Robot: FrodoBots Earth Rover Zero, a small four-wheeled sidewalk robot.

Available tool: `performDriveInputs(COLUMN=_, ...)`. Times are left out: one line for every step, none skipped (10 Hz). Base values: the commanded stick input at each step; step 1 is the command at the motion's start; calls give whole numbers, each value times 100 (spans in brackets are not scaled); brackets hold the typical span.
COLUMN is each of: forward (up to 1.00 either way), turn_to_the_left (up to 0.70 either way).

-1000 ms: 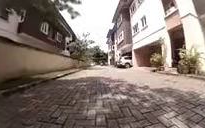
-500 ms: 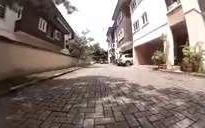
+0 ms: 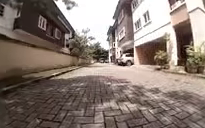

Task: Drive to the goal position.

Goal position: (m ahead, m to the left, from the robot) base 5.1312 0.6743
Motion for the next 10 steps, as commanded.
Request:
performDriveInputs(forward=50, turn_to_the_left=0)
performDriveInputs(forward=50, turn_to_the_left=0)
performDriveInputs(forward=50, turn_to_the_left=0)
performDriveInputs(forward=50, turn_to_the_left=0)
performDriveInputs(forward=50, turn_to_the_left=0)
performDriveInputs(forward=50, turn_to_the_left=0)
performDriveInputs(forward=50, turn_to_the_left=0)
performDriveInputs(forward=50, turn_to_the_left=0)
performDriveInputs(forward=50, turn_to_the_left=0)
performDriveInputs(forward=50, turn_to_the_left=0)
